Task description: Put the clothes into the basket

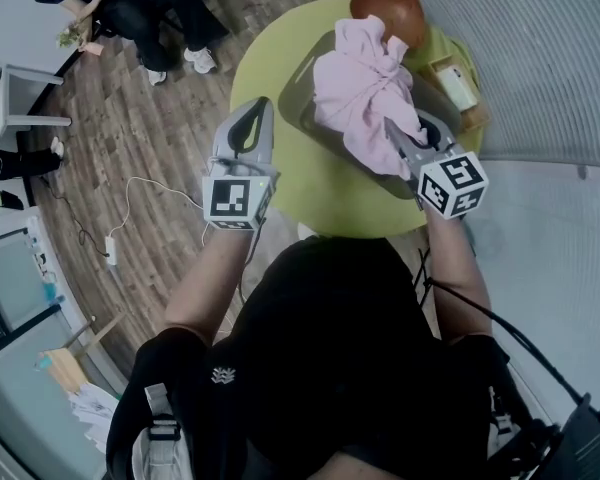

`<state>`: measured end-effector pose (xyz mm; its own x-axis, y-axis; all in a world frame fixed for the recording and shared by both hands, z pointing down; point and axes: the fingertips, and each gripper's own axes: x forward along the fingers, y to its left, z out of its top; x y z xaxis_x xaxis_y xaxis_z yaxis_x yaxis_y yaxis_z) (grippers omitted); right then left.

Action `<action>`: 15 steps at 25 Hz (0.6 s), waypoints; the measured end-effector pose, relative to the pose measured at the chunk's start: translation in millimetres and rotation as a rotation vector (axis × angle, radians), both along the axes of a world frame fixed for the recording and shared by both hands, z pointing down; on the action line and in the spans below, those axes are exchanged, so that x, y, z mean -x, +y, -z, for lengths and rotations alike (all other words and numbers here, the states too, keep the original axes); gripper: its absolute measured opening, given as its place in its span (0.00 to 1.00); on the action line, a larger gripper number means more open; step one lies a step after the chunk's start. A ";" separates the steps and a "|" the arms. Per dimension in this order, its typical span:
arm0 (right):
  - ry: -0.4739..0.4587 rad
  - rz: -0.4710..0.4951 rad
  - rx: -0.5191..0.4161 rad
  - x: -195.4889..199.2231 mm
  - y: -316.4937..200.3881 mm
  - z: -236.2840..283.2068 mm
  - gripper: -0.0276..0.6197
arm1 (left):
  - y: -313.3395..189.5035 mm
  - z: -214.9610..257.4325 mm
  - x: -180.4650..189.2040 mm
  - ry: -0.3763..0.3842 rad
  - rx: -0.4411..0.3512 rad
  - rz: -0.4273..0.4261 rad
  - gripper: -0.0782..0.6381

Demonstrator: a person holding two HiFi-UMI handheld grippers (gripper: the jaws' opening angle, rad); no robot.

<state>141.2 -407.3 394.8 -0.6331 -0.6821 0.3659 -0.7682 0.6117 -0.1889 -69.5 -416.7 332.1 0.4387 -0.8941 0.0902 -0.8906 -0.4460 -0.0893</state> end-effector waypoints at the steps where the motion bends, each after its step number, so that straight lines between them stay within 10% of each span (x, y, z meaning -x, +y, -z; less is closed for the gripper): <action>1: 0.002 0.001 0.005 -0.5 -1.0 -4.4 0.23 | -0.3 -2.7 -0.1 -0.001 0.003 0.002 0.12; 15: 0.029 0.068 0.111 8.9 -14.3 -74.2 0.23 | -1.4 -51.4 11.1 -0.003 0.076 0.073 0.12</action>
<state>132.4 -421.6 469.0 -0.6643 -0.5928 0.4553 -0.7321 0.6389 -0.2363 -80.6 -418.1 383.5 0.3723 -0.9142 0.1600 -0.9207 -0.3855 -0.0601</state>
